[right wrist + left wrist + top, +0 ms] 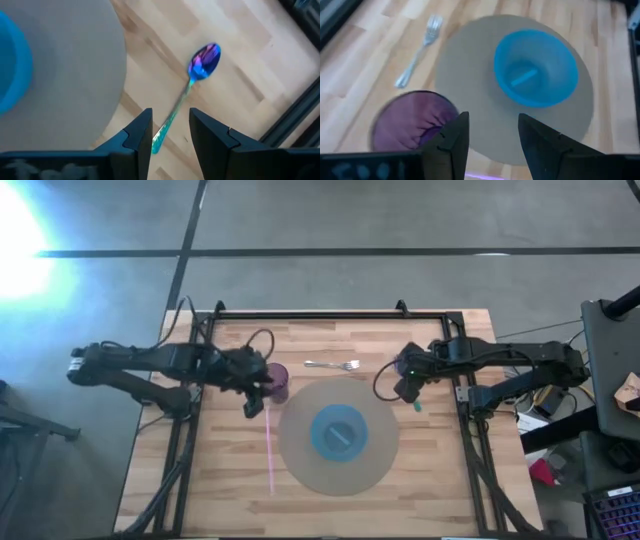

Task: Pick & Place Utensil
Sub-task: Put the purple spoon into the bowl

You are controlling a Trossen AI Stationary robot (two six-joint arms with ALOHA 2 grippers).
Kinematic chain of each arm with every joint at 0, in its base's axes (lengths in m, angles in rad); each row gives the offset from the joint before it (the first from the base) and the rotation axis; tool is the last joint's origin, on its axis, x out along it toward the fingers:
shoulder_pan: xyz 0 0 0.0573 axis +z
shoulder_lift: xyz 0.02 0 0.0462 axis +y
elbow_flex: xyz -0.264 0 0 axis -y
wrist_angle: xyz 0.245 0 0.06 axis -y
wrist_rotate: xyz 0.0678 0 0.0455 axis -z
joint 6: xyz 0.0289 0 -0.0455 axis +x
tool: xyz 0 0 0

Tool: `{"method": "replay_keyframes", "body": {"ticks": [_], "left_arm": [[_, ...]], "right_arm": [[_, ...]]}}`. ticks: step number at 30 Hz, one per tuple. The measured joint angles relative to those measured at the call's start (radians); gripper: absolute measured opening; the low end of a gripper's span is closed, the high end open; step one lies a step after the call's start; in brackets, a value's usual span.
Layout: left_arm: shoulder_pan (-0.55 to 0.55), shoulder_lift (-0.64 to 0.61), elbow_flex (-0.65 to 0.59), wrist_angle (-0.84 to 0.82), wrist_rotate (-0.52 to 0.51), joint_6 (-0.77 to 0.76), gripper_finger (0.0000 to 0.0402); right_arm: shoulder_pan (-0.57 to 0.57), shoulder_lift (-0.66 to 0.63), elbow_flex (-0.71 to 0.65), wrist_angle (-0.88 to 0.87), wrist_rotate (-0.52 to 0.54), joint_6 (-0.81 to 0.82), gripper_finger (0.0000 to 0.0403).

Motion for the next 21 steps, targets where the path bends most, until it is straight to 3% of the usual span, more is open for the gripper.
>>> {"method": "replay_keyframes", "body": {"ticks": [11,21], "left_arm": [[-0.175,-0.001,-0.073,0.131,0.000,-0.009,0.0161],[-0.267,0.008,-0.075,0.141,-0.012,0.015,0.0161]], "right_arm": [[-0.033,0.000,-0.098,0.036,-0.008,0.078,0.0196],[-0.225,0.000,-0.130,0.145,-0.035,0.034,0.0211]]}}
